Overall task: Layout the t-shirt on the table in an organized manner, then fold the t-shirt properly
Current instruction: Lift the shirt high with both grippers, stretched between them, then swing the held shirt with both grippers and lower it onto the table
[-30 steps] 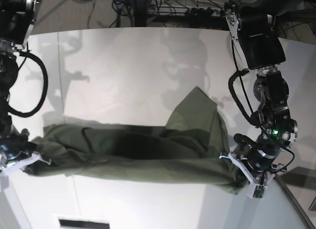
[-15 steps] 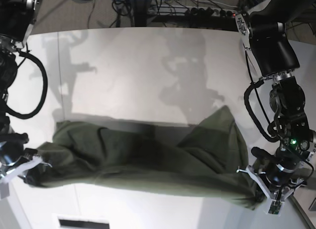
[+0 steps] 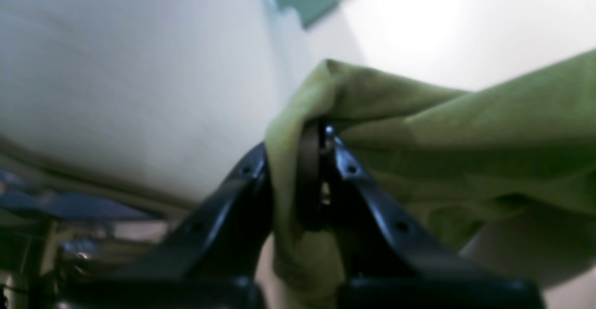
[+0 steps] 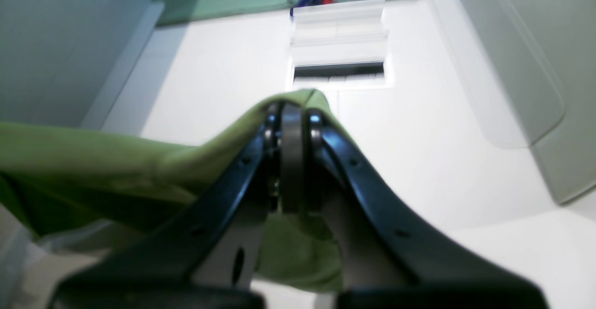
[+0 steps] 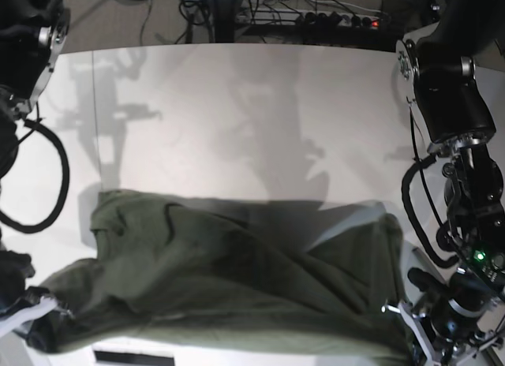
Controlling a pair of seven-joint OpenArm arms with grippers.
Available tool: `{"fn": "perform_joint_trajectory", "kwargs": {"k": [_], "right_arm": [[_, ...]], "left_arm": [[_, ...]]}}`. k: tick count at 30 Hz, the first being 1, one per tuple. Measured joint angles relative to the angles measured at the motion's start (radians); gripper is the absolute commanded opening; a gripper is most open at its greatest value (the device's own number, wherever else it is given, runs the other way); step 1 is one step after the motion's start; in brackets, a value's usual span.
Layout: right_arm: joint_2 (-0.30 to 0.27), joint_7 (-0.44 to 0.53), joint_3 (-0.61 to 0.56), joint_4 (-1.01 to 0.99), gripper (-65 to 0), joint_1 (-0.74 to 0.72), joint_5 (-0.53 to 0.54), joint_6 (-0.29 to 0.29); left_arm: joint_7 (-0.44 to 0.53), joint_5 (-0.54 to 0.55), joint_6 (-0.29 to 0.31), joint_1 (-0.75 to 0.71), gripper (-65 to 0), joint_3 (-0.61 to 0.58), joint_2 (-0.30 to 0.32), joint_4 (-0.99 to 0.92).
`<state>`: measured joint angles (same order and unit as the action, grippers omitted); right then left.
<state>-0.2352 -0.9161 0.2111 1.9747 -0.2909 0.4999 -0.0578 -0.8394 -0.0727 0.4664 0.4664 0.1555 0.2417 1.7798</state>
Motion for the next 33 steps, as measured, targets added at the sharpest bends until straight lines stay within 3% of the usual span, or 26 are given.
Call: {"fn": "perform_joint_trajectory", "kwargs": {"k": [21,28,33], "right_arm": [[-0.159,0.006,-0.003,-0.145,-65.0,-0.389,0.001,-0.002],[-0.164,0.008,-0.006,-0.142,-65.0,-0.423,0.009,-0.004],[-0.176,0.024,-0.005,-0.142,-65.0,-0.435,0.018,-0.005]], "left_arm": [[-0.025,0.012,0.002,0.237,-65.0,-0.055,-0.003,0.002],[-0.025,0.003,0.001,0.344,-65.0,-0.061,0.017,0.005],[-0.023,0.000,0.001,0.327,-65.0,-0.065,0.025,0.008]]}}
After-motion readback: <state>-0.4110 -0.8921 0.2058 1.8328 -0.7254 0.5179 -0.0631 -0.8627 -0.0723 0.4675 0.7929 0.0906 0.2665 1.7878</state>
